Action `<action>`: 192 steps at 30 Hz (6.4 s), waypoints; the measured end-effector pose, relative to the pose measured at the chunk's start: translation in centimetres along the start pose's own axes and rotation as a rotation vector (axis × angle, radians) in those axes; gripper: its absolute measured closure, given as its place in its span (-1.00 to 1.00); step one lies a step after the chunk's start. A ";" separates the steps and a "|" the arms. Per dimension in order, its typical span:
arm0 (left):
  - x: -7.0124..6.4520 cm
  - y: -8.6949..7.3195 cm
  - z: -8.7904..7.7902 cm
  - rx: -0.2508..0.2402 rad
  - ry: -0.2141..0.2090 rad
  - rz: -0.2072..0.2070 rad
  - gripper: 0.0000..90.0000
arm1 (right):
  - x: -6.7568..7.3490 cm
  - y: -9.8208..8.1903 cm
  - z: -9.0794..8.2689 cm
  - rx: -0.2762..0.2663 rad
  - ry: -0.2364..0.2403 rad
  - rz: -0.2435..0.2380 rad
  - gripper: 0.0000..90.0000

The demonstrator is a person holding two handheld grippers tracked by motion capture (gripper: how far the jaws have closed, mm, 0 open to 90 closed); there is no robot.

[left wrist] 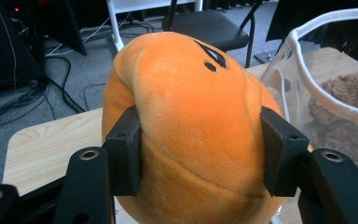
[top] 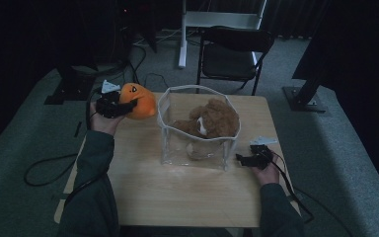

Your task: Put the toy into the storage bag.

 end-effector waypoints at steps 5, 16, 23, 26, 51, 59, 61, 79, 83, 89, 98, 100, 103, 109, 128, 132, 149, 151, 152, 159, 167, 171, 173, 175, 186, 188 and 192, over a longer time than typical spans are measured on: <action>-0.1 0.3 -0.5 -0.015 0.001 0.005 -0.06 | 0.0 0.0 0.0 0.000 -0.001 0.000 -0.60; -0.2 1.2 -1.3 -0.039 0.005 0.012 -0.06 | 0.0 0.0 0.0 0.000 -0.001 0.000 -0.60; -0.4 1.9 -1.9 -0.056 0.010 0.018 -0.06 | 0.0 0.0 0.0 0.000 0.000 0.000 -0.60; -0.4 2.2 -2.2 -0.065 0.010 0.020 -0.06 | 0.0 0.0 0.0 0.000 -0.001 0.000 -0.60; -1.7 3.9 -4.0 -0.130 -0.027 0.051 -0.06 | 0.0 0.0 0.0 0.000 -0.001 0.000 -0.60; -2.4 4.5 -4.7 -0.148 -0.053 0.068 -0.06 | 0.0 0.0 0.0 0.000 -0.001 0.000 -0.60; -2.7 4.6 -4.7 -0.152 -0.060 0.072 -0.06 | 0.0 0.0 0.0 0.000 0.000 0.000 -0.60; -4.6 5.1 -4.6 -0.160 -0.118 0.126 -0.06 | 0.0 0.0 0.0 0.000 -0.001 0.000 -0.60; -5.2 5.2 -4.6 -0.164 -0.126 0.140 -0.06 | 0.0 0.0 0.0 0.000 -0.001 0.000 -0.60; -5.9 5.4 -4.7 -0.173 -0.141 0.148 -0.06 | 0.0 0.0 0.0 0.001 -0.001 0.000 -0.60; -6.6 5.6 -4.7 -0.176 -0.148 0.165 -0.06 | 0.0 0.0 0.0 0.001 0.000 0.000 -0.60; -6.7 5.6 -4.7 -0.176 -0.150 0.168 -0.06 | 0.0 0.0 0.0 0.001 0.000 0.000 -0.60; -6.9 5.7 -4.6 -0.178 -0.153 0.168 -0.06 | 0.0 0.0 0.0 0.001 0.000 0.000 -0.60; -7.5 5.6 -4.3 -0.173 -0.163 0.179 -0.06 | 0.0 0.0 0.0 0.000 0.000 0.000 -0.60; -9.1 5.6 -3.8 -0.167 -0.188 0.208 -0.07 | 0.0 0.0 0.0 0.001 0.000 -0.002 -0.60; -9.5 5.6 -3.7 -0.164 -0.192 0.217 -0.07 | 0.0 0.0 0.0 0.001 0.000 -0.002 -0.60; -10.7 5.5 -3.1 -0.155 -0.210 0.241 -0.07 | 0.0 0.0 0.0 0.001 0.000 -0.002 -0.60; -10.8 5.5 -3.0 -0.153 -0.210 0.243 -0.07 | 0.0 0.0 0.0 0.001 0.000 -0.002 -0.60; -10.8 5.5 -3.0 -0.151 -0.211 0.242 -0.07 | 0.0 0.0 0.0 0.001 0.000 -0.002 -0.60; -11.1 5.4 -2.6 -0.146 -0.216 0.246 -0.07 | 0.0 0.0 0.0 0.001 0.000 -0.002 -0.60; -11.3 5.1 -2.3 -0.136 -0.222 0.248 -0.07 | 0.0 0.0 0.0 0.001 0.000 -0.002 -0.60; -11.4 5.0 -2.2 -0.136 -0.223 0.247 -0.07 | 0.0 0.0 0.0 0.001 0.000 -0.002 -0.60; -11.4 4.9 -2.1 -0.134 -0.224 0.248 -0.07 | 0.0 0.0 0.0 0.001 0.000 -0.002 -0.60; -11.5 4.8 -2.0 -0.132 -0.226 0.249 -0.07 | 0.0 0.0 0.0 0.001 0.000 -0.002 -0.60; -12.4 4.5 -1.4 -0.104 -0.222 0.278 -0.07 | 0.0 0.0 0.0 0.001 0.000 -0.002 -0.60; -12.5 4.4 -1.3 -0.099 -0.222 0.281 -0.07 | 0.0 0.0 0.0 0.001 0.000 -0.002 -0.60; -12.7 4.0 -0.9 -0.086 -0.223 0.286 -0.07 | 0.0 0.0 0.0 0.001 0.000 -0.002 -0.60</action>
Point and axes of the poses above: each handheld gripper's, and its own axes: z roughly forward along the jaws, y roughly out of its top, x roughly to its left, the point moved 1 cm from there along z, roughly forward along the jaws, and after that the axes turned 13 degrees about x, right-handed, at the moved point
